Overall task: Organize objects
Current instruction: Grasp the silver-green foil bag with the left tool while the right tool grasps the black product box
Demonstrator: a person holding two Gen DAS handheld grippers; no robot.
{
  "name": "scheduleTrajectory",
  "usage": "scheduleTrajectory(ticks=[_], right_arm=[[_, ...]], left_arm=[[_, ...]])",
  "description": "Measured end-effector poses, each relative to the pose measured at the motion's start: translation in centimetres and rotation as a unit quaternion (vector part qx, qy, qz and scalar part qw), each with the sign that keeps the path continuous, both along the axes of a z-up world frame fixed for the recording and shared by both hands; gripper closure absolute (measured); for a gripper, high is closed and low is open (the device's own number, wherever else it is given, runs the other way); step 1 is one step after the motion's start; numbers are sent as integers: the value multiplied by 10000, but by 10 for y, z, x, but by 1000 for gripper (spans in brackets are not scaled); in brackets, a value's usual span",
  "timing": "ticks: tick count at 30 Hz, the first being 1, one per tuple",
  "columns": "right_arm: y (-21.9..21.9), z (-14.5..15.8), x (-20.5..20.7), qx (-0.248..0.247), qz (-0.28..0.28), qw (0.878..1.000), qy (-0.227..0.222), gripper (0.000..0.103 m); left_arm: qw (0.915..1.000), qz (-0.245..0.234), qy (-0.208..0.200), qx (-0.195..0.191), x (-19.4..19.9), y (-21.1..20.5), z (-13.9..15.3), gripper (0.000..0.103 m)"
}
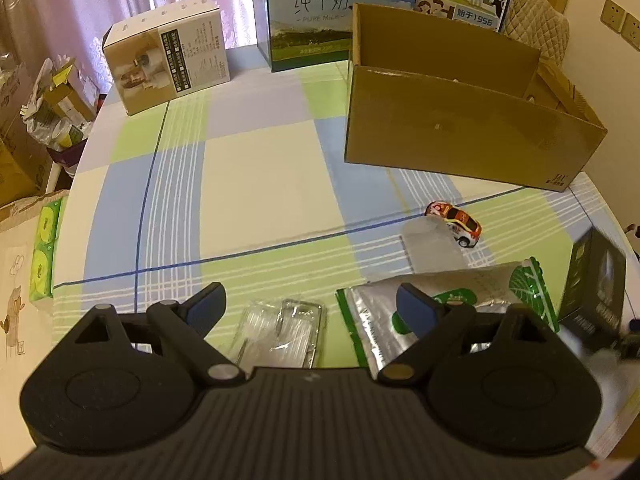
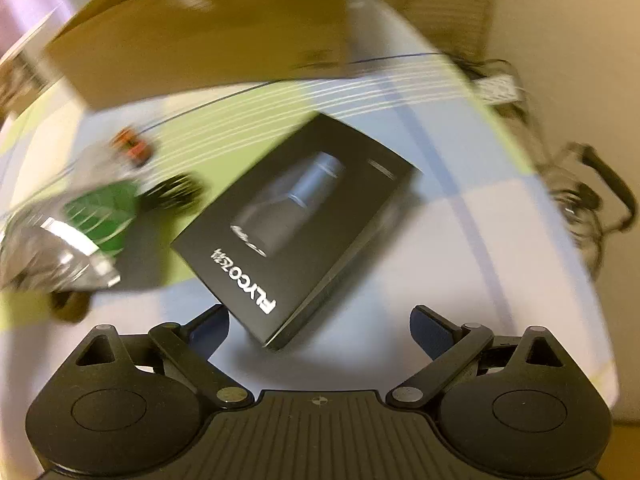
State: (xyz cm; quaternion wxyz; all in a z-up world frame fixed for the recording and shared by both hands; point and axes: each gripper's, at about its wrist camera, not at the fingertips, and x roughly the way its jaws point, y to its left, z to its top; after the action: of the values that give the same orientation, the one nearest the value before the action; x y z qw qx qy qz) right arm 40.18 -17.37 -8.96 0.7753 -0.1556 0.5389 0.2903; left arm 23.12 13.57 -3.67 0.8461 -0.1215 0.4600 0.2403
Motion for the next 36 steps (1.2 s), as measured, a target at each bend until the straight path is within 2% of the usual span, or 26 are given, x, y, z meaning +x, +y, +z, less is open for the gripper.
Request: scheduleTrajectory(ticks=[4, 6, 10, 12, 14, 17, 21, 25, 31, 32, 33, 36], right_arm=[[-30, 2, 31, -205, -481, 9983, -268, 8], [-45, 10, 41, -90, -617, 9978, -244, 8], [-57, 21, 44, 223, -727, 9970, -150, 8], [-59, 21, 42, 294, -774, 9965, -65, 8], [-58, 16, 44, 341, -801, 9962, 38, 8], [-63, 13, 41, 356, -913, 9952, 75, 8], [-78, 15, 39, 384, -1177, 9923, 72, 8], [-95, 15, 39, 377, -1470, 9883, 121, 8], [-111, 9, 36, 369, -1712, 9843, 220, 8], [-113, 8, 35, 366, -1748, 9837, 231, 8], [-114, 7, 35, 369, -1774, 9832, 239, 8], [-115, 7, 35, 399, -1808, 9824, 227, 8]], left_arm=[[10000, -97, -6, -2, -1, -2, 0, 13], [9997, -225, -6, 27, 2, -5, 0, 13], [9941, -1077, 6, 148, 13, -21, -1, 13], [9846, -1717, 75, 326, 20, -33, -4, 13], [9676, -2469, 140, 503, 27, -47, -9, 13], [9441, -3239, 257, 560, 37, -61, -22, 13], [9219, -3829, 430, 407, 54, -70, -41, 13], [9099, -4090, 633, 275, 73, -74, -61, 14], [8897, -4497, 659, 424, 73, -81, -64, 46], [8867, -4541, 668, 551, 71, -84, -64, 59], [8841, -4590, 642, 605, 68, -86, -63, 63], [8911, -4478, 515, 531, 64, -86, -54, 66]])
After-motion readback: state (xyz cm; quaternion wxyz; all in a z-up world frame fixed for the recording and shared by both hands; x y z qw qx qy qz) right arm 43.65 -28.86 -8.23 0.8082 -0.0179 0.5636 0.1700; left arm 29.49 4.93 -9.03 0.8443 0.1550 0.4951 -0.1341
